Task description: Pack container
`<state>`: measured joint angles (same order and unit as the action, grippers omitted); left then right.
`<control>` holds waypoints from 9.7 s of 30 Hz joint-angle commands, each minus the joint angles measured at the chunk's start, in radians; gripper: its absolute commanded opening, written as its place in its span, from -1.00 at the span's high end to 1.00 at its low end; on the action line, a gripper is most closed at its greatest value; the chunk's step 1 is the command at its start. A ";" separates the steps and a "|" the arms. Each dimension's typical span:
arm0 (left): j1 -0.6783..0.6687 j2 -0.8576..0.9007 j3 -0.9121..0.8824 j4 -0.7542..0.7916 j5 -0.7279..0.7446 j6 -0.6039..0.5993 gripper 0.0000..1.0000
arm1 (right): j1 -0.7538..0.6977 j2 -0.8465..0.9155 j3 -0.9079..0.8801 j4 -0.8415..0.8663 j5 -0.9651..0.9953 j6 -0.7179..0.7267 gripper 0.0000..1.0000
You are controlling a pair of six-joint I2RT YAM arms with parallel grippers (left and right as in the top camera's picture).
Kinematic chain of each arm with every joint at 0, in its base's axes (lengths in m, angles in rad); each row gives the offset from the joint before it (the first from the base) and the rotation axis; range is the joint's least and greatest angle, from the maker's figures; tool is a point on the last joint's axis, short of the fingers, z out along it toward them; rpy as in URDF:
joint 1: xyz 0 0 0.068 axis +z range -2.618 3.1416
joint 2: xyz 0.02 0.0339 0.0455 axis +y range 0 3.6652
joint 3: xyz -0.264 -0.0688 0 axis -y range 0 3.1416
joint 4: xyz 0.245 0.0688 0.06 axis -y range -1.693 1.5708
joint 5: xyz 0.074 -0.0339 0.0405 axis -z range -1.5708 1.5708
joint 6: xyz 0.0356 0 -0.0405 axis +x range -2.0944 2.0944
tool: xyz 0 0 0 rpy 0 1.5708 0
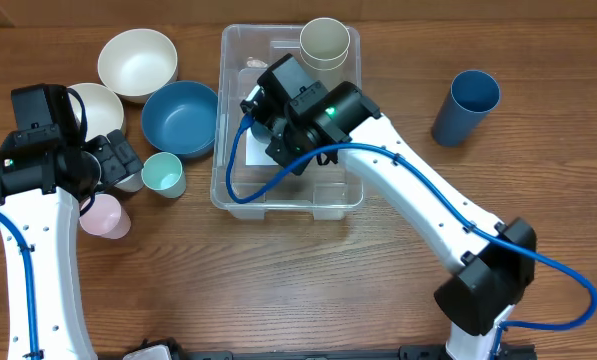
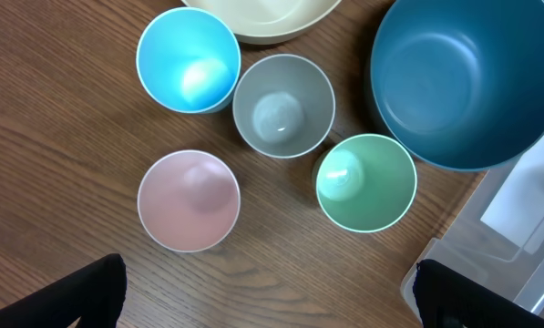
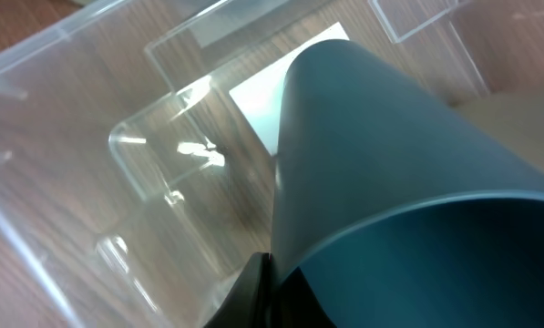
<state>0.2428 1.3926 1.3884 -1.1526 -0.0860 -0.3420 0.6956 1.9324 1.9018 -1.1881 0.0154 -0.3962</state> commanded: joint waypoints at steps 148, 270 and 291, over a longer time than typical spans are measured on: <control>0.004 0.002 0.022 0.001 0.009 -0.014 -1.00 | -0.912 0.166 0.183 -0.201 -0.069 0.719 0.03; 0.004 0.002 0.022 0.001 0.009 -0.014 -1.00 | -0.028 -0.018 0.462 -0.492 -0.015 0.328 0.17; 0.004 0.002 0.022 0.001 0.009 -0.014 -1.00 | 0.066 -0.003 0.124 -0.226 -0.058 0.151 0.07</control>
<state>0.2428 1.3926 1.3884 -1.1530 -0.0860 -0.3420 0.7616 1.9324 2.0510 -1.4322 -0.0372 -0.2214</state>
